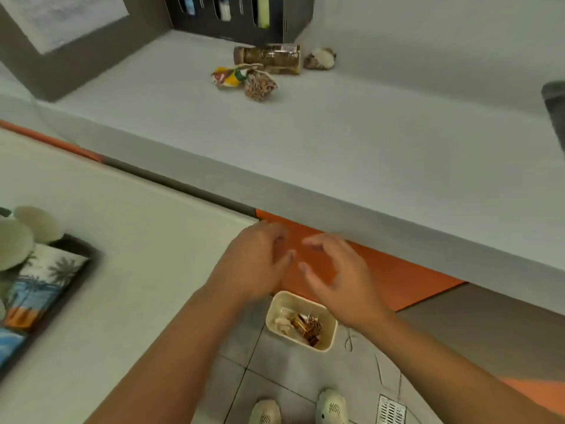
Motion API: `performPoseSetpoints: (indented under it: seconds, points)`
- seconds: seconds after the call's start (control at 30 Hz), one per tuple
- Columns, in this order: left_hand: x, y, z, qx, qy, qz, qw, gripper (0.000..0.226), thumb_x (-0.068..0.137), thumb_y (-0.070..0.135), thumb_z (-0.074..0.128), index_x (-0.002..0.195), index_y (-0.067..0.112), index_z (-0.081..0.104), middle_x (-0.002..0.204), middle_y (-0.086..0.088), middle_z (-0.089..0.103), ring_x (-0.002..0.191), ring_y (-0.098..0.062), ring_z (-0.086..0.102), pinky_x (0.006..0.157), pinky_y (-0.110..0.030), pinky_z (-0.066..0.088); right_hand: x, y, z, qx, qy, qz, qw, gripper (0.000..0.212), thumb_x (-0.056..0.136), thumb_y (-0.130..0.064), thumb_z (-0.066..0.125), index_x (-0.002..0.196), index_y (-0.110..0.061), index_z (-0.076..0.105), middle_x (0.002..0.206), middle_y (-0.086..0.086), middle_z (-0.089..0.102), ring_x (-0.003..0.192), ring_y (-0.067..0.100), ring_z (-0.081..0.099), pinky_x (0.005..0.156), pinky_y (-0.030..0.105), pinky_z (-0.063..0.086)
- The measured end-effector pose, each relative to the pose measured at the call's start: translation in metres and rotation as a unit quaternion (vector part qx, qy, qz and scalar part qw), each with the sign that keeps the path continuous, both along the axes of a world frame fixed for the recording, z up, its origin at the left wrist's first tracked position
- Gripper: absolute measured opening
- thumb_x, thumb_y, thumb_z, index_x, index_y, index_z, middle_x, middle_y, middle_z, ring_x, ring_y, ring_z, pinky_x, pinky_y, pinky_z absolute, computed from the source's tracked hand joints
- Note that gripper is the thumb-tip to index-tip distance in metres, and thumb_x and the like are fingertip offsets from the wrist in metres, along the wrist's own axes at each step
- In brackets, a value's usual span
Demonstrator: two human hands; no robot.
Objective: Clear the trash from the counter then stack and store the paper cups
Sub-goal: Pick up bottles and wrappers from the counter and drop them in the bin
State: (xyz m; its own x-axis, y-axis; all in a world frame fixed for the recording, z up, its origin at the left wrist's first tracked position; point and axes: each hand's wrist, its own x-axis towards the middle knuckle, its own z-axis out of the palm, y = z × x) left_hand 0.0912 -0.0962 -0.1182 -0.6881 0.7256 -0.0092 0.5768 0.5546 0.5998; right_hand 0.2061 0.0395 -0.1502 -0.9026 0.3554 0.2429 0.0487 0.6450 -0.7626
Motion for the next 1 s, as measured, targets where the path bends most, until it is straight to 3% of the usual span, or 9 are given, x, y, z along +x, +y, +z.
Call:
performPoseSetpoints:
  seconds: [0.17,0.33,0.6,0.87,1.0]
  points:
    - [-0.049,0.004,0.080,0.058,0.095,0.036,0.993,0.035,0.089,0.032,0.066,0.121,0.018,0.062,0.112,0.001,0.065,0.099,-0.012,0.060,0.085,-0.026,0.048,-0.050,0.011,0.077,0.022,0.038,-0.016,0.999,0.030,0.088,-0.030,0.061,0.117,-0.025,0.059,0.116,-0.013,0.058,0.109,0.001,0.052,0.090,0.016,0.043]
    - [-0.108,0.027,0.108,0.048,0.144,0.066,0.986,0.039,0.089,0.034,0.065,0.125,0.020,0.060,0.119,-0.001,0.063,0.104,-0.015,0.059,0.089,-0.032,0.051,-0.109,0.038,0.108,0.055,0.017,-0.027,0.998,0.033,0.090,-0.033,0.061,0.123,-0.030,0.054,0.123,-0.013,0.052,0.111,0.003,0.050,0.088,0.015,0.039]
    - [-0.186,0.068,0.087,0.065,0.165,0.142,0.974,0.051,0.091,0.023,0.064,0.138,0.018,0.045,0.140,-0.005,0.047,0.128,-0.022,0.045,0.105,-0.035,0.041,-0.204,0.071,0.096,0.093,0.004,-0.014,0.996,0.048,0.087,-0.028,0.065,0.131,-0.022,0.048,0.133,-0.003,0.047,0.119,0.014,0.046,0.094,0.024,0.040]
    - [-0.260,0.089,0.053,0.013,0.164,0.110,0.980,0.076,0.087,0.027,0.065,0.151,0.022,0.025,0.158,-0.008,0.022,0.146,-0.031,0.015,0.117,-0.043,0.021,-0.279,0.086,0.069,0.093,0.020,0.001,0.995,0.068,0.081,-0.028,0.070,0.142,-0.018,0.041,0.145,0.004,0.036,0.129,0.024,0.040,0.106,0.037,0.039]
    - [-0.277,0.101,0.051,-0.021,0.157,0.077,0.984,0.066,0.089,0.035,0.059,0.149,0.022,0.035,0.153,-0.011,0.035,0.141,-0.034,0.026,0.117,-0.043,0.020,-0.296,0.091,0.065,0.097,0.020,-0.022,0.995,0.054,0.083,-0.030,0.071,0.132,-0.015,0.054,0.134,0.005,0.047,0.120,0.023,0.050,0.102,0.039,0.044]
